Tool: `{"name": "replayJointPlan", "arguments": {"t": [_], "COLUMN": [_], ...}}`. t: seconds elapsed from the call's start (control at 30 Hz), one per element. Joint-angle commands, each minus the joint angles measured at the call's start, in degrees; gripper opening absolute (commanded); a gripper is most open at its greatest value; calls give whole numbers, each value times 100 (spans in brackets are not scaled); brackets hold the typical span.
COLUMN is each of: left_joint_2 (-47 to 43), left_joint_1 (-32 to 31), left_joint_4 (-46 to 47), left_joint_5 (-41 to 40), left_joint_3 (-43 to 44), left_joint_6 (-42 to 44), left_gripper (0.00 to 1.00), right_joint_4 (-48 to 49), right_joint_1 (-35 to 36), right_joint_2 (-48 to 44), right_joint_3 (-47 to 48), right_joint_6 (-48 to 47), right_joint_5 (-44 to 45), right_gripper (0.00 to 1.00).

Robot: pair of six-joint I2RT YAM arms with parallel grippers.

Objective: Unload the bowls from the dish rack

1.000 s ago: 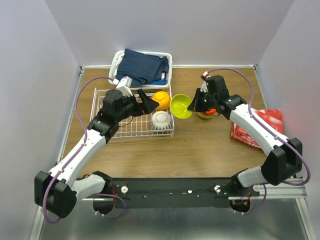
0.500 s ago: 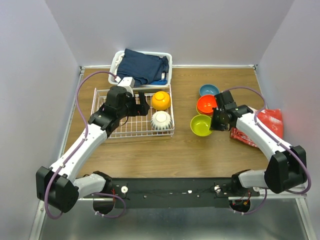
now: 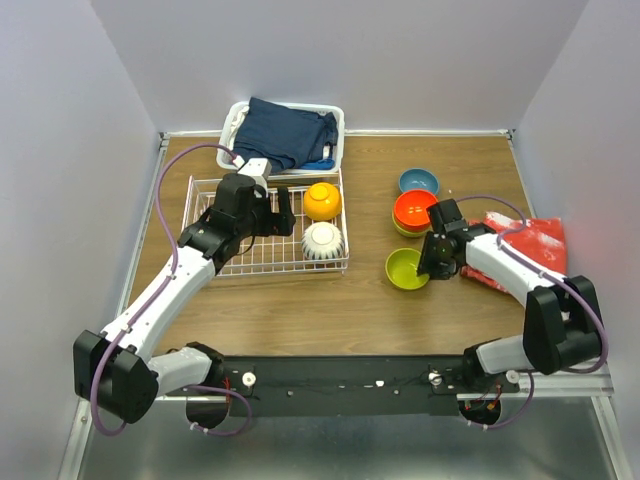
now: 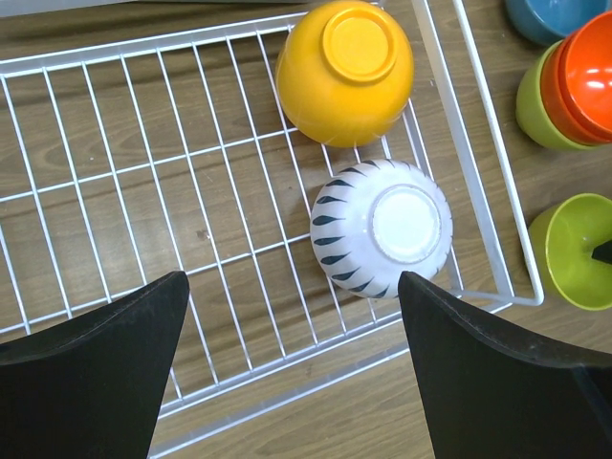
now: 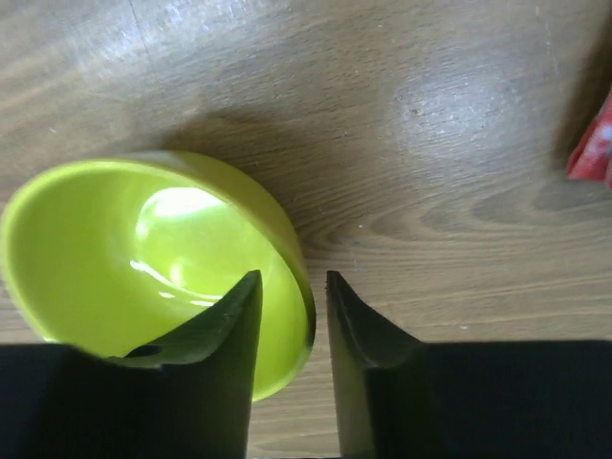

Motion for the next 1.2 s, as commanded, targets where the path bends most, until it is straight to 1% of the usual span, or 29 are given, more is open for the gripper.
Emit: {"name": "replayJointPlan", "arguments": {"t": [0.0,0.03,0.07,0.1,0.17,0.2,0.23,0.33,0.37,0.47,0.63,0.7,0.73,0.9,1.03,1.17], "left_joint_2": [65,134,170,205,337,389,494,758,829,1198,1978,2191,2435,3149,3746,4071], "left_joint_1": [-25,-25,-34,-34,-43,-51,-69,-95,-122,-166,-192,-201,-201,-218,-262,-376], "left_joint_4": [-57,-40,-5,4,39,48,57,92,127,215,329,382,374,75,-39,-118], "left_joint_5": [-179,-170,-153,-153,-135,-135,-135,-161,-161,-153,-275,-302,-319,-434,-442,-653], "left_joint_3": [57,66,84,128,189,259,295,461,497,699,1243,1532,1656,2543,2966,3247], "left_joint_6": [67,67,50,23,-12,-30,-73,-196,-223,-424,-750,-742,-715,-706,-856,-830], "left_gripper": [99,99,99,99,99,99,99,99,99,99,99,99,99,99,98,95], "right_joint_4": [210,193,149,131,87,96,113,402,647,1061,1177,1151,1142,1080,1001,957], "right_joint_1": [-27,-27,-19,-27,-27,-27,-27,-19,-19,-27,-27,-27,-27,-19,-19,-27], "right_joint_2": [-451,-522,-593,-654,-953,-1067,-1372,-1901,-2251,-2771,-2993,-3010,-3002,-2923,-2809,-2685], "right_joint_3": [37,63,98,177,274,318,405,476,433,240,99,55,46,72,151,195], "right_joint_6": [67,49,40,31,31,31,31,-83,-170,-276,-408,-408,-417,-584,-768,-918], "right_joint_5": [335,318,291,282,274,282,291,300,283,239,98,89,72,1,19,1], "right_gripper": [60,64,70,72,81,82,85,92,94,98,99,99,99,99,98,98]}}
